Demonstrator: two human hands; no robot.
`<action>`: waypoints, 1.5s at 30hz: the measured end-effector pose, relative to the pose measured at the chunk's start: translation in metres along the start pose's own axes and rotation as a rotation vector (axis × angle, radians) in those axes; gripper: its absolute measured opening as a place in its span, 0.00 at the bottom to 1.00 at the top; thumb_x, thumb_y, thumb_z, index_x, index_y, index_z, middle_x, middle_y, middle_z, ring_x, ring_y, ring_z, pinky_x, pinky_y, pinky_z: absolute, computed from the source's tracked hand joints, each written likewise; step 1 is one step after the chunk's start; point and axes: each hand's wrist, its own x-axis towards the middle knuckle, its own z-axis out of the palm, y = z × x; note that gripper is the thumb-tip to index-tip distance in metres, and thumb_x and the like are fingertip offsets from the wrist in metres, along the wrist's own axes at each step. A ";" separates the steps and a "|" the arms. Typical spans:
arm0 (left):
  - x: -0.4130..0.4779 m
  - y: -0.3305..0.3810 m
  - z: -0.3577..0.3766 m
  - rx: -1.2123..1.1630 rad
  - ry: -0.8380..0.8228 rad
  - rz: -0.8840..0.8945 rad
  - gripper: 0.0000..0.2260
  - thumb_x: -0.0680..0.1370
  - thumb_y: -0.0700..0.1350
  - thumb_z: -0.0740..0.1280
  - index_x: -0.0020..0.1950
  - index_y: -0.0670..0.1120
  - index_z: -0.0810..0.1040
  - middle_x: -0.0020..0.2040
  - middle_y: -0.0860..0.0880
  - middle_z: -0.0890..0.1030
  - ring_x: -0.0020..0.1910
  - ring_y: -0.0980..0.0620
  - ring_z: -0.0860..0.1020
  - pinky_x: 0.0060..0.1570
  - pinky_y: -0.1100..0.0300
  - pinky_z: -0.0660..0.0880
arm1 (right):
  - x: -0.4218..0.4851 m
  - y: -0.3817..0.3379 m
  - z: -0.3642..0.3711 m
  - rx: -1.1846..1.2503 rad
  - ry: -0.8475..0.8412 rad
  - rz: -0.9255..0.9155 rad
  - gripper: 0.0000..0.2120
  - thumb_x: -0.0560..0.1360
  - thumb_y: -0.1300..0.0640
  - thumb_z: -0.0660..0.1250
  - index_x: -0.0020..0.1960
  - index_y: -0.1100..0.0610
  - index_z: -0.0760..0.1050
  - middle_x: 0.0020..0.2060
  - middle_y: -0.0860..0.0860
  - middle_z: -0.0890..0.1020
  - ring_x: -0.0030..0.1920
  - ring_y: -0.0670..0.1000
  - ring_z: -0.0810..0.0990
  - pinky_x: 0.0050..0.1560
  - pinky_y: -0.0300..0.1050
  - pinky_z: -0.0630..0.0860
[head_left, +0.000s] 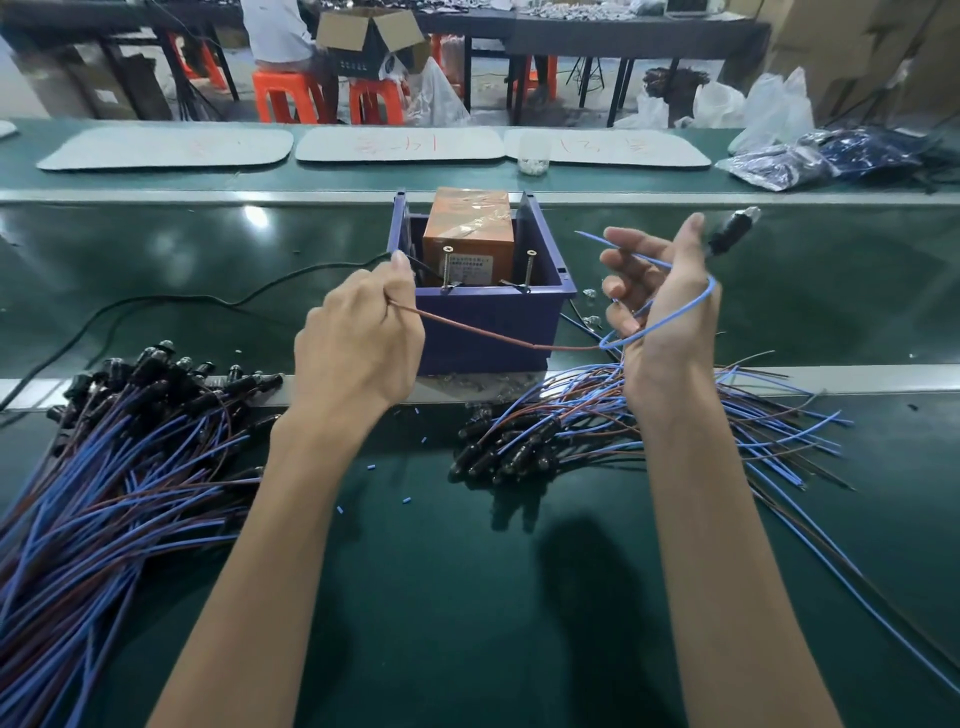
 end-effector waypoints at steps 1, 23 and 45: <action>0.000 0.001 0.000 -0.008 -0.006 0.008 0.21 0.84 0.52 0.46 0.56 0.47 0.77 0.54 0.44 0.79 0.52 0.34 0.75 0.51 0.49 0.69 | 0.000 0.000 0.000 -0.007 0.000 0.008 0.26 0.84 0.47 0.49 0.42 0.60 0.78 0.31 0.51 0.78 0.24 0.43 0.68 0.19 0.32 0.58; 0.007 -0.009 0.001 -0.209 -0.004 0.049 0.14 0.81 0.37 0.58 0.59 0.45 0.80 0.44 0.53 0.83 0.47 0.44 0.82 0.55 0.48 0.76 | 0.006 0.013 -0.002 -0.338 -0.042 0.128 0.14 0.79 0.69 0.52 0.52 0.59 0.75 0.37 0.50 0.82 0.24 0.41 0.68 0.20 0.31 0.58; 0.007 -0.011 0.003 -0.211 -0.022 0.020 0.13 0.81 0.38 0.58 0.55 0.48 0.81 0.39 0.63 0.80 0.40 0.49 0.83 0.51 0.49 0.78 | 0.007 0.017 -0.006 -0.443 -0.150 0.163 0.17 0.78 0.70 0.51 0.51 0.61 0.78 0.32 0.49 0.78 0.22 0.40 0.68 0.20 0.31 0.58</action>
